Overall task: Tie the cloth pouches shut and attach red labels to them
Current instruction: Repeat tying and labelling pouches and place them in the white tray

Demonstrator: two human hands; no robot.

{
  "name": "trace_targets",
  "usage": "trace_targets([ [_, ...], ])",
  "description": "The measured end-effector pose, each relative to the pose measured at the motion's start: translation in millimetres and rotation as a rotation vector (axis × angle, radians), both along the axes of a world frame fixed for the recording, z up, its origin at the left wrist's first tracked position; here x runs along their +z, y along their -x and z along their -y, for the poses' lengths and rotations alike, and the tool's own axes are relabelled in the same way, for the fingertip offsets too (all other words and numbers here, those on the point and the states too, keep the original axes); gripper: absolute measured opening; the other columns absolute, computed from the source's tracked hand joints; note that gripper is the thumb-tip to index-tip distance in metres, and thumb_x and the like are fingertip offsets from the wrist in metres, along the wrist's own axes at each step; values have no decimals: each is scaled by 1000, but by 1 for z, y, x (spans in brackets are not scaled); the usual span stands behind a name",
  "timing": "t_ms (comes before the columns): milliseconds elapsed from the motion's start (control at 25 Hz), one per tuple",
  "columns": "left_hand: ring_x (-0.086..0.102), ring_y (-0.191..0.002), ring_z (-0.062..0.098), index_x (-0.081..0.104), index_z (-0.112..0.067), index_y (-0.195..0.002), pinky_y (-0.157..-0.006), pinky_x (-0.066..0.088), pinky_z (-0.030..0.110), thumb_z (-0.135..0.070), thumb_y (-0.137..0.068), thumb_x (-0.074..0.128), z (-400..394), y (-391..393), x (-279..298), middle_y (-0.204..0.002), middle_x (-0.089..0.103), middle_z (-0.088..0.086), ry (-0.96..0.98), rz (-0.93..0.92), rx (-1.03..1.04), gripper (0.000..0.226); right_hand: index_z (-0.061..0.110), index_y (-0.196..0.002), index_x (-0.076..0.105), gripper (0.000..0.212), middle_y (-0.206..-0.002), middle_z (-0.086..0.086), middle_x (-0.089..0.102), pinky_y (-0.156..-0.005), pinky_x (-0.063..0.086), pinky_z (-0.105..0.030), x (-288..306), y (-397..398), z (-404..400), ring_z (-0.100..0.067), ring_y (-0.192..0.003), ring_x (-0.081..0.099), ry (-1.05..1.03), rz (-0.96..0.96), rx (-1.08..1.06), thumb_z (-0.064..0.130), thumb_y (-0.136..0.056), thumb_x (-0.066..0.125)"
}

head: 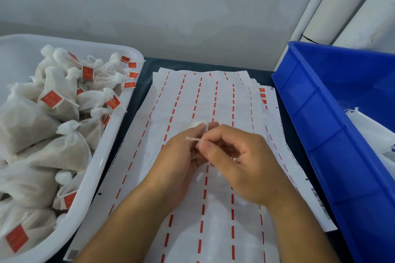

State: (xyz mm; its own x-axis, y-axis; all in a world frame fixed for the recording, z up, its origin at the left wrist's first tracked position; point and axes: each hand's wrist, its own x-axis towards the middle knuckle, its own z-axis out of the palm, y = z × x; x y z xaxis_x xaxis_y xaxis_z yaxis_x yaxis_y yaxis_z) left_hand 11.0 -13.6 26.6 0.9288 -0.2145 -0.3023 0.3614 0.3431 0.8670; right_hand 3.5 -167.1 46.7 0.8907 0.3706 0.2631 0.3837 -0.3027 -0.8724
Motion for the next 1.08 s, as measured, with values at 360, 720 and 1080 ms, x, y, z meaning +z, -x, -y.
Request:
trace_targets([
  [360, 72, -95, 22, 71, -12, -83, -88, 54, 42, -33, -101, 43, -10, -3, 7, -97, 71, 12, 188, -84, 97, 39, 29, -105, 70, 7, -94, 10, 75, -70, 64, -37, -16, -11, 2, -19, -78, 75, 0, -79, -112, 29, -102, 63],
  [720, 49, -52, 0, 65, -18, -81, -54, 38, 17, -54, -99, 44, -3, 7, 5, -57, 54, -13, -805, 270, -172, 46, 20, -102, 65, 3, -80, -2, 75, -65, 59, -24, -9, -15, 8, -18, -68, 72, -230, -180, -230, 20, -102, 62],
  [1080, 58, -62, 13, 66, -18, -78, -58, 51, 24, -59, -99, 35, 2, 12, -4, -68, 62, -4, -892, 614, -234, 56, 41, -95, 74, 8, -132, 20, 62, -99, 47, -22, -3, -9, 12, -7, -134, 53, -40, 25, -108, 35, -90, 72],
])
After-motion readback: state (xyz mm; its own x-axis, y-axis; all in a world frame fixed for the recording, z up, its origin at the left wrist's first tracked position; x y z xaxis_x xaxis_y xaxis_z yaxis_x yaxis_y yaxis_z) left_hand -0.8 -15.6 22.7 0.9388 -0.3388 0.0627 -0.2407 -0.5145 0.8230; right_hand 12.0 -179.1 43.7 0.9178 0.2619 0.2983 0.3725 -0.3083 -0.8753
